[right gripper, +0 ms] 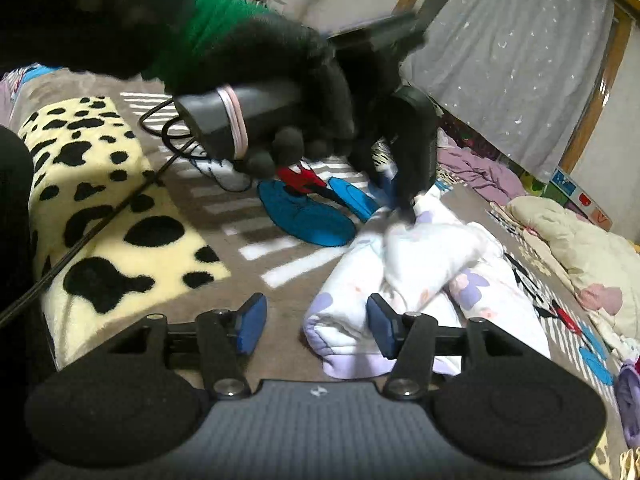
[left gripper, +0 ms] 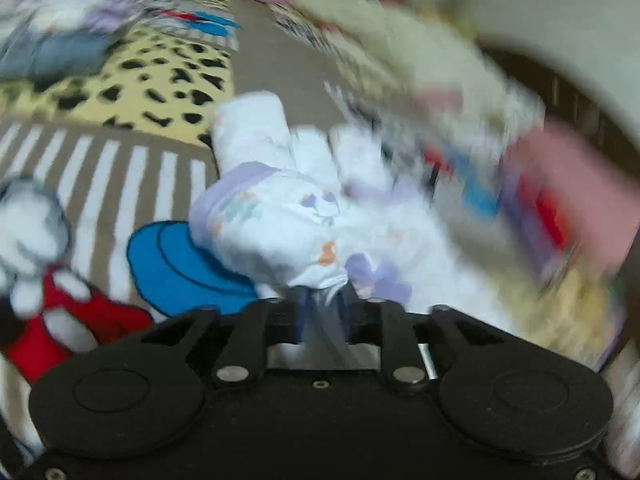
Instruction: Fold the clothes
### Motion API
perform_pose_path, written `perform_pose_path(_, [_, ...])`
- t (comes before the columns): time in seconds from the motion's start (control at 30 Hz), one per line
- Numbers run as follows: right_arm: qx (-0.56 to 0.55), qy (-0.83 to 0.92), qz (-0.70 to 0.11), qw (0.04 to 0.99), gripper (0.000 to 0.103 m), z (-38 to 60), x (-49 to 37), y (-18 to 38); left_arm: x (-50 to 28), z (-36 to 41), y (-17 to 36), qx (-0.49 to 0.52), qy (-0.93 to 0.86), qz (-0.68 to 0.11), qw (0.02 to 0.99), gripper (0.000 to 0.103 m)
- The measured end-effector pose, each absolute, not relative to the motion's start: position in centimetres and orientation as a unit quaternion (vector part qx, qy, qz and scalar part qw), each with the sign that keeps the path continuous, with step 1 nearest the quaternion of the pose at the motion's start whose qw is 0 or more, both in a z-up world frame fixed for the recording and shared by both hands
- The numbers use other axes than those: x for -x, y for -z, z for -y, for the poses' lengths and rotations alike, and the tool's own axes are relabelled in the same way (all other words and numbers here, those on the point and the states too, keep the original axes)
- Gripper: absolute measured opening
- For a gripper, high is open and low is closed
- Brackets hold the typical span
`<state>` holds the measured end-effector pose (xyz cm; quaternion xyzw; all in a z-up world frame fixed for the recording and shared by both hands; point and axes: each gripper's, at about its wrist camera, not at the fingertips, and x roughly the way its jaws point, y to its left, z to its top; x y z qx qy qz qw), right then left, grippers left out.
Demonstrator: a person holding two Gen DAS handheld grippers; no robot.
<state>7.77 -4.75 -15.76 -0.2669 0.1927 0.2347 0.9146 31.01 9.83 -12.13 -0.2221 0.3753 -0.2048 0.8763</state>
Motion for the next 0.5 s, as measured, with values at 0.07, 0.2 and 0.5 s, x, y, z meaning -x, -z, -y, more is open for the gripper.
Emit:
perform_pose_path(0.07, [0.26, -0.235, -0.194, 0.916, 0.056, 4.9, -7.8, 15.7, -31.3, -10.3, 12.0, 0.253, 0.181, -0.362, 0.879, 0.057])
perform_pose_path(0.2, [0.258, -0.234, -0.19, 0.918, 0.056, 5.0, -7.7, 15.9, -32.1, -7.4, 10.7, 0.2, 0.193, -0.35, 0.894, 0.008])
perform_pose_path(0.5, [0.261, -0.236, -0.188, 0.917, 0.056, 5.1, -7.5, 15.9, -36.9, -4.9, 11.4, 0.121, 0.259, -0.425, 0.859, 0.01])
